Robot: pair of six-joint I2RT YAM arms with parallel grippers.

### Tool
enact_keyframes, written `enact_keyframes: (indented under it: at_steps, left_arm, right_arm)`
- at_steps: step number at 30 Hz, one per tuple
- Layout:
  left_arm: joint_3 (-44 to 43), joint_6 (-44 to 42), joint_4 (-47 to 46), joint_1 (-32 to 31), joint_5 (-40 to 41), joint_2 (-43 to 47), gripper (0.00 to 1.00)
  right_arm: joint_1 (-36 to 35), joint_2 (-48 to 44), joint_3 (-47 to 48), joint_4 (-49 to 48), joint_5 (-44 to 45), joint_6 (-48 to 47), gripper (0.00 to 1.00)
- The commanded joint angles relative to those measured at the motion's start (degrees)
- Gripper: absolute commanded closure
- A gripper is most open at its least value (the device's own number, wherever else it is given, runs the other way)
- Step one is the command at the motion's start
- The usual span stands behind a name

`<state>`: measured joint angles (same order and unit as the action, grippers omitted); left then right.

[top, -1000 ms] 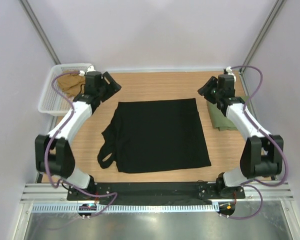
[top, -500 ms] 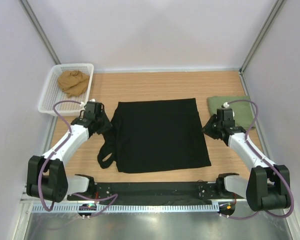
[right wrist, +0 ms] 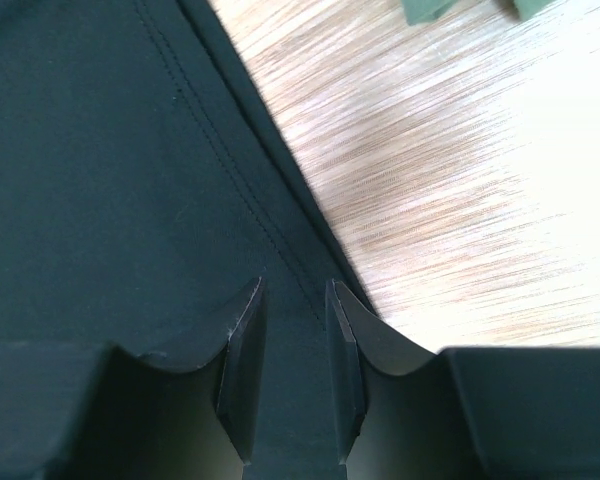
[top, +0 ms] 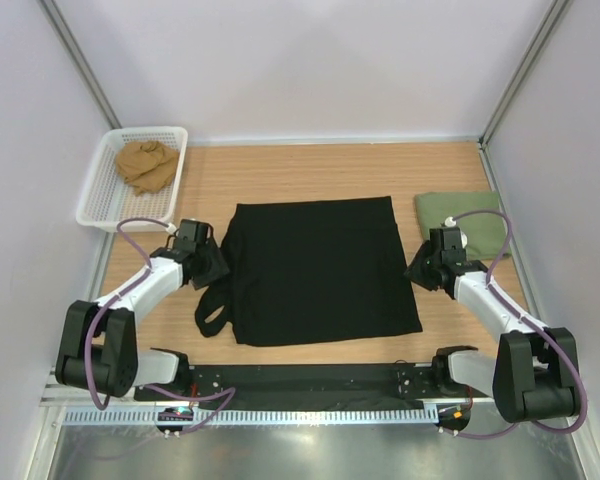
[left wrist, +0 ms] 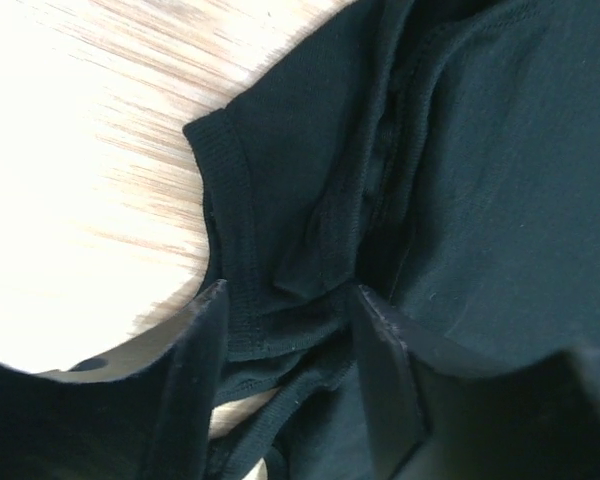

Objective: Fold and stack the tank tops
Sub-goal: Flatten the tank top out

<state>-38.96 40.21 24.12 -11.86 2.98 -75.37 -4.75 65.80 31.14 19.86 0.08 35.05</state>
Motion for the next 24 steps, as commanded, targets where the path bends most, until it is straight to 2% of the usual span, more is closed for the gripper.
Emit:
enact_keyframes:
  at_steps: [1, 3, 6, 8, 9, 10, 12, 18, 21, 24]
  left_arm:
    - [1.9, 0.0, -3.5, -0.4, 0.3, 0.7, 0.45]
    - [2.3, -0.2, -4.2, -0.4, -0.4, -0.5, 0.45]
    - [2.0, -0.9, -4.5, -0.4, -0.6, -3.0, 0.54]
    - [2.1, -0.9, -4.8, -0.5, 0.4, -3.4, 0.67]
    - [2.5, -0.7, -5.0, -0.4, 0.8, -2.9, 0.82]
    - [2.6, -0.7, -5.2, -0.4, 1.1, -2.3, 0.9]
    - [3.0, -0.6, -5.2, -0.5, 3.4, 0.7, 1.0]
    - [1.5, 0.4, -2.0, 0.7, 9.7, 9.0, 1.0]
    - [-0.1, 1.5, -0.3, 3.4, 11.7, 10.1, 1.0]
    - [0.1, 2.9, -2.6, 6.4, 12.2, 11.6, 1.0]
  right_arm:
    - [-0.3, 0.4, -0.1, -1.9, 1.4, 0.1, 0.64]
    - [-0.3, 0.6, -0.4, -2.6, 1.2, 0.3, 0.64]
    - [-0.3, 0.8, -0.5, -2.8, 1.0, 0.5, 0.64]
    - [-0.3, 0.6, -0.5, -2.8, 1.2, 0.5, 0.64]
    - [-0.3, 0.6, -0.6, -2.6, 1.4, 0.5, 0.64]
    - [-0.3, 0.2, -0.6, -2.5, 1.5, 0.5, 0.64]
    - [-0.3, 0.0, -0.8, -2.5, 1.9, 0.5, 0.64]
    - [-0.3, -0.4, -1.4, -1.9, 1.6, 1.4, 0.65]
    - [-0.3, -0.8, -1.5, 0.1, 5.8, 4.9, 0.66]
    - [-0.3, -2.6, -2.7, -0.5, 5.1, 6.0, 0.66]
